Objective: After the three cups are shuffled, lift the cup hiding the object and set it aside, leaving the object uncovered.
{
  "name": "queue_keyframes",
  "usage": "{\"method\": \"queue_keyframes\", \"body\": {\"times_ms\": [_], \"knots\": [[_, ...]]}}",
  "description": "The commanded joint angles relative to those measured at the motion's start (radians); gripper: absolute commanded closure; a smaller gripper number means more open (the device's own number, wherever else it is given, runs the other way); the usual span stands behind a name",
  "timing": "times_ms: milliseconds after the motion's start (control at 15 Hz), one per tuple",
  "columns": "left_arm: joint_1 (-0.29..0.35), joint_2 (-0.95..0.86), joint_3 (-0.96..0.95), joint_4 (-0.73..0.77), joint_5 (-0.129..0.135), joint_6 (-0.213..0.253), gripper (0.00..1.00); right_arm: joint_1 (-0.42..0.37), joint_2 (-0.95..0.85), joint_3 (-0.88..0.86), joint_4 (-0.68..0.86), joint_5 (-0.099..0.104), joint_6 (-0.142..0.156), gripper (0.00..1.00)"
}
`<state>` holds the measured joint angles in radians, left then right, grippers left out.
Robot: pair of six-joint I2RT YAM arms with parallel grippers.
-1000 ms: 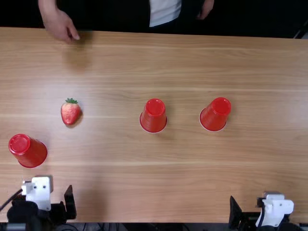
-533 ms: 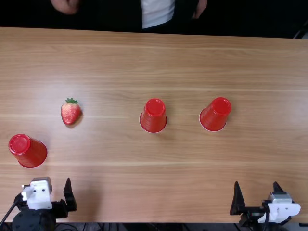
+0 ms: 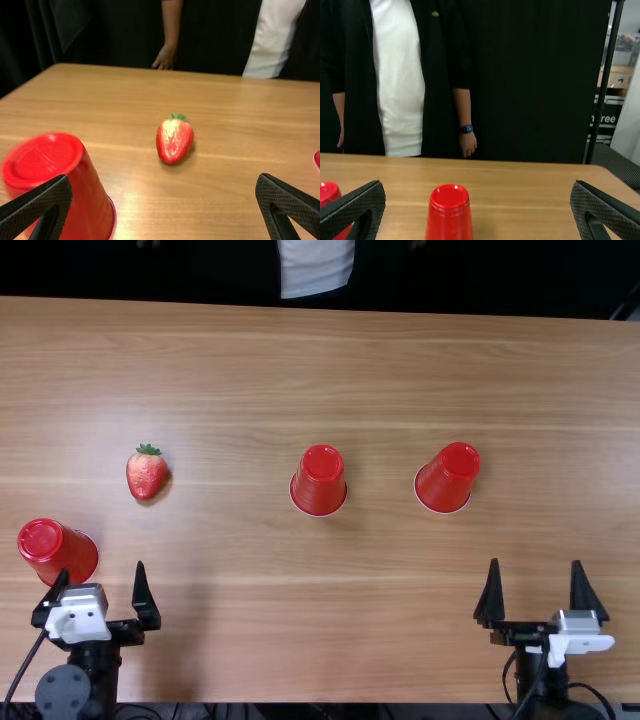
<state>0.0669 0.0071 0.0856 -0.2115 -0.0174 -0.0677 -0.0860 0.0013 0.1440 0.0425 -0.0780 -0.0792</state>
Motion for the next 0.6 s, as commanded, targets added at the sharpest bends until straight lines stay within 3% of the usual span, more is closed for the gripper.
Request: {"method": "queue_keyframes", "body": {"times_ms": [0, 67, 133, 533], "knots": [[-0.006, -0.007, -0.050, 0.051, 0.058, 0.007, 0.00, -0.014, -0.001, -0.055, 0.012, -0.001, 0.004, 0.00], [-0.006, -0.007, -0.073, 0.097, 0.102, 0.011, 0.00, -0.014, -0.001, -0.081, 0.015, -0.001, 0.004, 0.00], [-0.006, -0.007, -0.075, 0.092, 0.117, 0.029, 0.00, -0.014, -0.001, -0.104, 0.015, -0.003, 0.006, 0.00], [-0.006, -0.007, -0.076, 0.024, 0.124, 0.036, 0.00, -0.014, -0.001, -0.129, 0.017, 0.003, 0.013, 0.00]]}}
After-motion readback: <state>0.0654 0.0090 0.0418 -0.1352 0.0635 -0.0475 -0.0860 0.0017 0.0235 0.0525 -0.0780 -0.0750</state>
